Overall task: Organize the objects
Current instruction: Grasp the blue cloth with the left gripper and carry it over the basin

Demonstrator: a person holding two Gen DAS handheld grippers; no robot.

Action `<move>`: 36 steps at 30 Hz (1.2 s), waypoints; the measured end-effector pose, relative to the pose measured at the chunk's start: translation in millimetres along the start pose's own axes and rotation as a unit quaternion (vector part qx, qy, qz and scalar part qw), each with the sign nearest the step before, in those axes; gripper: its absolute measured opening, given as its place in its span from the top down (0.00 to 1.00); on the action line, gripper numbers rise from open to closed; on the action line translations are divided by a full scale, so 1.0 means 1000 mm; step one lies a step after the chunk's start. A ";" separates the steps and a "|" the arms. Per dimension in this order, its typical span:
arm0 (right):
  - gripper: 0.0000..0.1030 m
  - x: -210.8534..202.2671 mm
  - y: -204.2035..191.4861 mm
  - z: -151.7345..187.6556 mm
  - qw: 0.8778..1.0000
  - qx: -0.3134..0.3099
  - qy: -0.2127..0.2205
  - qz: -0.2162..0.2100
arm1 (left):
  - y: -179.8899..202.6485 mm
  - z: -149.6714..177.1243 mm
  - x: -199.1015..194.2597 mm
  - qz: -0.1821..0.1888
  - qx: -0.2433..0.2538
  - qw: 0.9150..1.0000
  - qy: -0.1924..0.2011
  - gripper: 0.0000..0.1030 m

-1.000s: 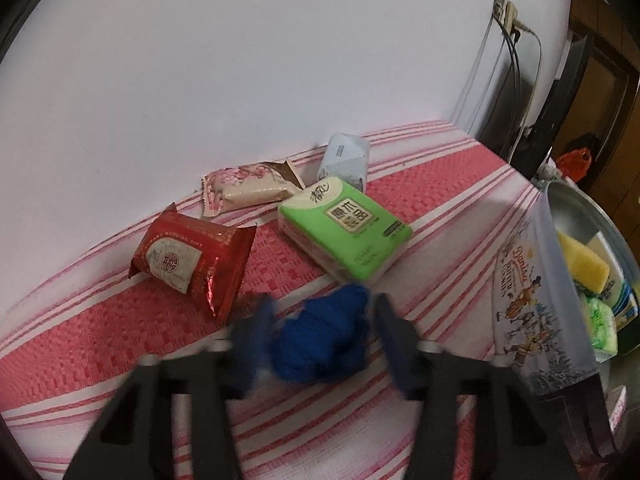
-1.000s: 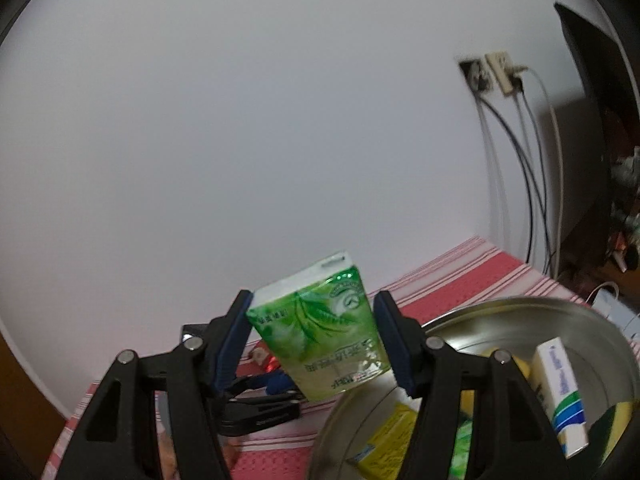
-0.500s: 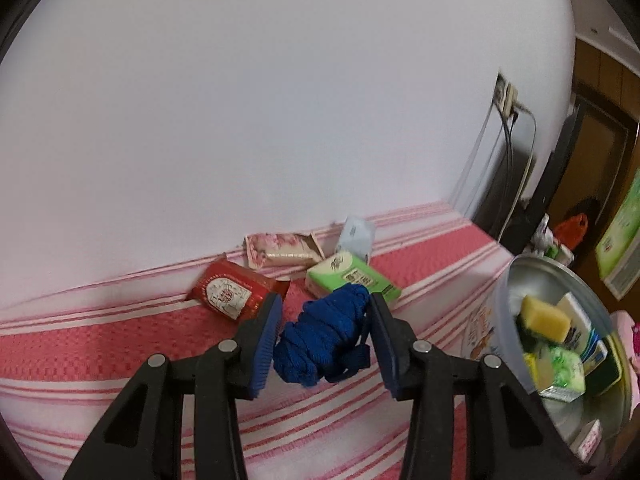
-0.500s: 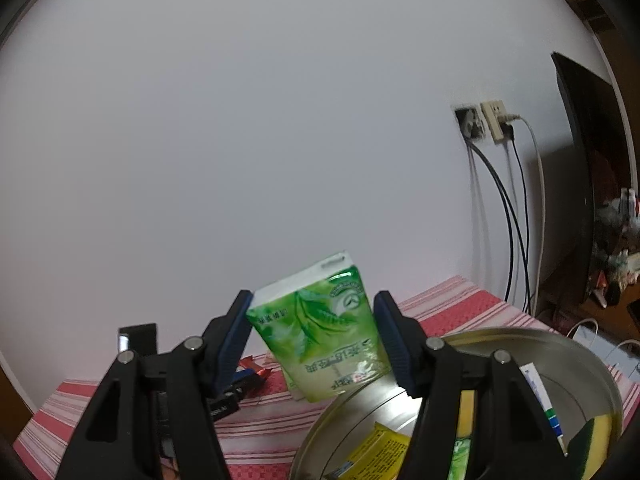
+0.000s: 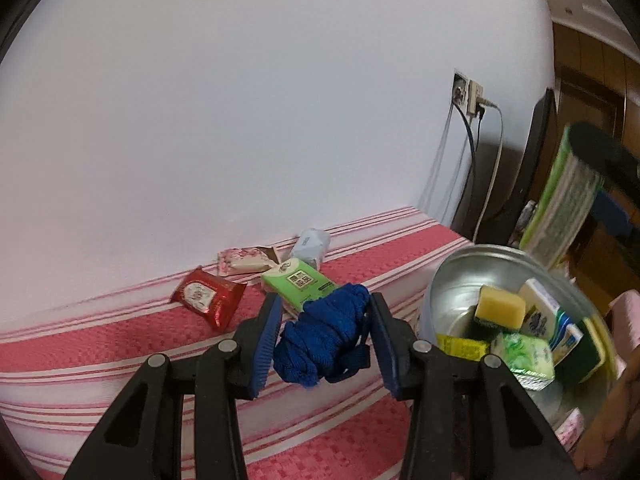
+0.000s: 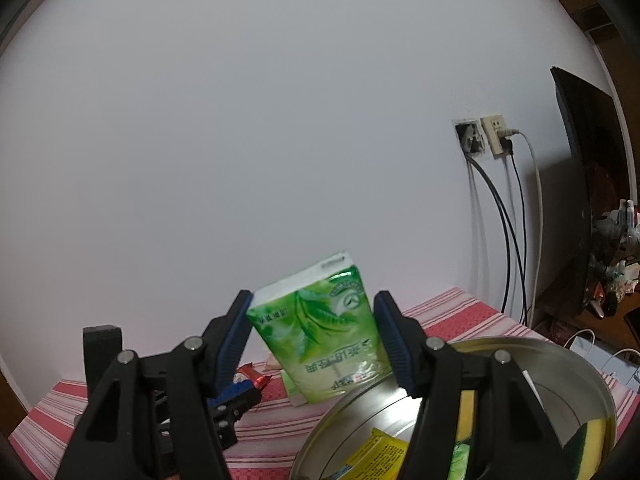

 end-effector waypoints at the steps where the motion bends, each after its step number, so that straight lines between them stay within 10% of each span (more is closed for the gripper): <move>1: 0.40 -0.002 -0.001 0.001 1.000 -0.001 0.003 -0.001 | 0.002 0.001 -0.001 -0.009 0.008 1.000 0.001 0.55; 30: 0.40 -0.088 0.045 0.030 0.993 0.003 0.024 0.115 | 0.057 -0.006 -0.035 0.064 0.036 0.997 0.027 0.55; 36: 0.12 -0.101 0.053 0.020 0.989 0.004 0.044 0.141 | 0.098 -0.004 -0.036 0.094 0.070 0.993 0.018 0.55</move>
Point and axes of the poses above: each gripper's, at about its wrist camera, not at the fingertips, and x roughly the way its jaws point, y to its right, z to its underside, the point moved 6 cm from there along x, roughly the way its jaws point, and after that the axes turned 4 degrees about x, right-handed, at the moved point
